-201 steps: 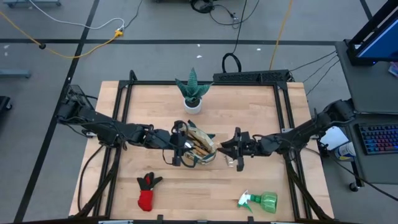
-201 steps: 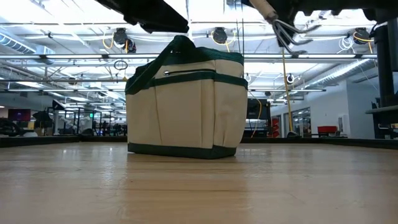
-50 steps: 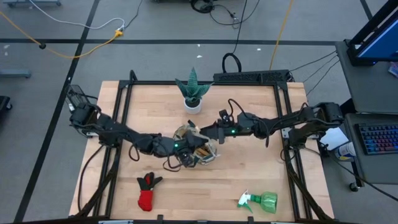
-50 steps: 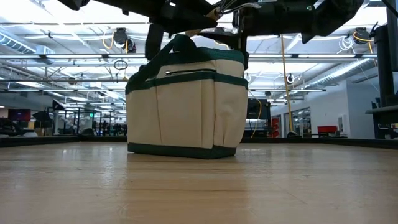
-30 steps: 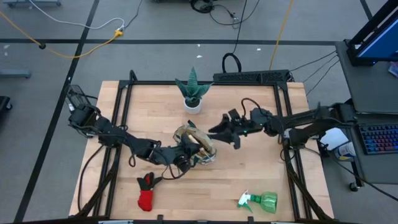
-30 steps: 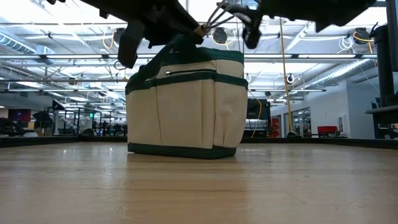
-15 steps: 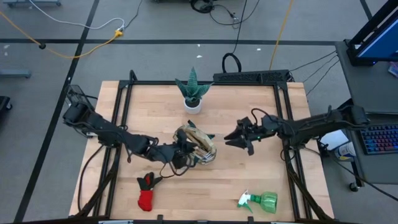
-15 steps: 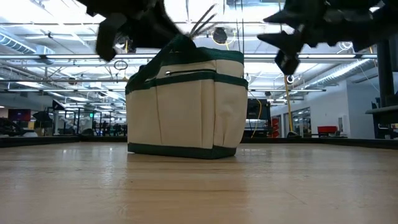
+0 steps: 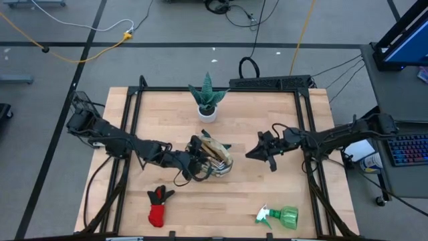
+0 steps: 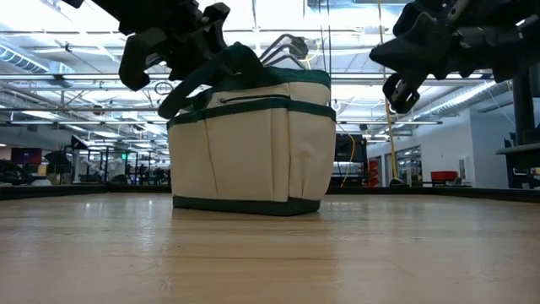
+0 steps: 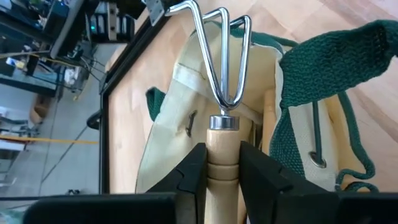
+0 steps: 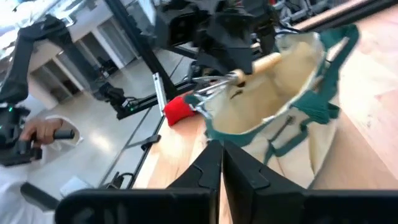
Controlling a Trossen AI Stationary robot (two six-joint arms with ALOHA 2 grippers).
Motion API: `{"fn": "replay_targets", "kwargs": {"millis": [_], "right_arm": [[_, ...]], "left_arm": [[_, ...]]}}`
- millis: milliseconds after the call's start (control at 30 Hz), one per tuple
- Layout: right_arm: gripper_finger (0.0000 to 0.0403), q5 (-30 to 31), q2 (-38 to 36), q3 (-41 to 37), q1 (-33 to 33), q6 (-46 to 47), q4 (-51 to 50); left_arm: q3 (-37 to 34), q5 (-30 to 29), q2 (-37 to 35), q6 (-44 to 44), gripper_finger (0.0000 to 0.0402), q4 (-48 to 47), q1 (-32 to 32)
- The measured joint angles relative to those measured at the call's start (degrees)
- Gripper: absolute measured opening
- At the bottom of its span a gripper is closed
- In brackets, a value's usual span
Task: Pick & Place Garden tools in Gardening bag
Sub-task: Put the hand rake into the gardening bag
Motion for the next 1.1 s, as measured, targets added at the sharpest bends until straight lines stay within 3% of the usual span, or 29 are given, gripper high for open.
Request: {"fn": "replay_targets", "kwargs": {"millis": [100,433,767,1100], "right_arm": [[0.0002,0.3,0.0,0.0,1.8,-2.5,1.4],[0.0001,9.4,0.0,0.0,12.7,-7.3,4.0],[0.0,19.2,4.4,0.1,21.7,-6.2,3.6],[0.0,19.5,11.1,0.1,24.4,-6.1,10.2]], "left_arm": [[0.0,0.4,0.0,-0.3,0.0079,-0.5,0.0],[0.0,3.1,-0.9,-1.5,0.0079,-0.6,0.3],[0.5,5.6,-1.4,-4.0,0.0075,-1.5,0.7],[8.6,6.3,-1.5,-7.5,0.0072,-12.5,0.6]]}}
